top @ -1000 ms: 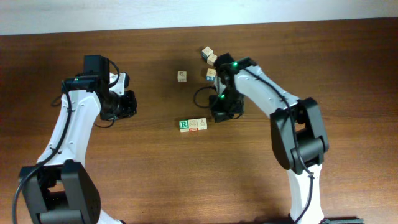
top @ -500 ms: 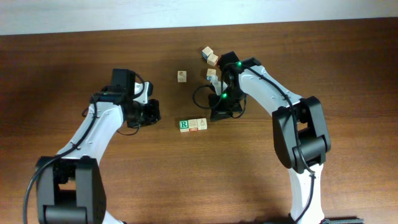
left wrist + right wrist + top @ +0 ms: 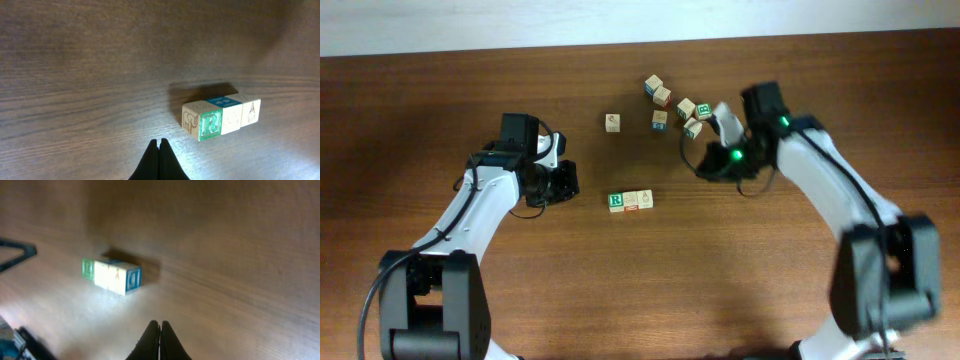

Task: Rotate 3 blocks

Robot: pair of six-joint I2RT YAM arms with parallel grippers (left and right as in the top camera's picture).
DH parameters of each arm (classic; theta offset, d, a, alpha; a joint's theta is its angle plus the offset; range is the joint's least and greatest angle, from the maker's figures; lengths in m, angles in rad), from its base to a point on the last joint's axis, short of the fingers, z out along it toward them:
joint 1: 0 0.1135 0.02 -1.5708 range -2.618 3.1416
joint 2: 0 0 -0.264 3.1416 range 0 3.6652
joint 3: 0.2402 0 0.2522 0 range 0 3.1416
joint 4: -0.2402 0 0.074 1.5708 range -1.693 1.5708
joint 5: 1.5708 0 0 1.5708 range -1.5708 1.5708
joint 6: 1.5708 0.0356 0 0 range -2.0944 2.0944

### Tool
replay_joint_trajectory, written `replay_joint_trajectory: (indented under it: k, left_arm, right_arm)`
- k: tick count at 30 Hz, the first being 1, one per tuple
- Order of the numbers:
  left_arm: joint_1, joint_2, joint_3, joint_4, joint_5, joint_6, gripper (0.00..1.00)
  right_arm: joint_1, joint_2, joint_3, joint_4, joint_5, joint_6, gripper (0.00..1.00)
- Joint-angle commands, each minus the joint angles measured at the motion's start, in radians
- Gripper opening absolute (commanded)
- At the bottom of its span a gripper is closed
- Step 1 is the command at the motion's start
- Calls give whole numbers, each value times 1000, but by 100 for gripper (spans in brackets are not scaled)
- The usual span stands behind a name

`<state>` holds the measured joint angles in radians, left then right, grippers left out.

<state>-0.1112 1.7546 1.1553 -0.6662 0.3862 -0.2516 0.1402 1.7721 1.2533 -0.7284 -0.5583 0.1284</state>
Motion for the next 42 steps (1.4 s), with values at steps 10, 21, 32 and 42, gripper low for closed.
replay_joint_trajectory:
  k: [10, 21, 32, 42]
  left_arm:
    - [-89, 73, -6, 39, 26, -51, 0]
    - [-98, 151, -6, 94, 118, -18, 0]
    - [-98, 151, -6, 93, 146, 6, 0]
    - [-98, 151, -6, 90, 145, 6, 0]
  right_arm:
    - [28, -27, -171, 245, 8, 197, 4]
    - [93, 35, -171, 315, 29, 229, 4]
    - [117, 82, -170, 348, 80, 320, 4]
    - [196, 105, -170, 379, 161, 412, 4]
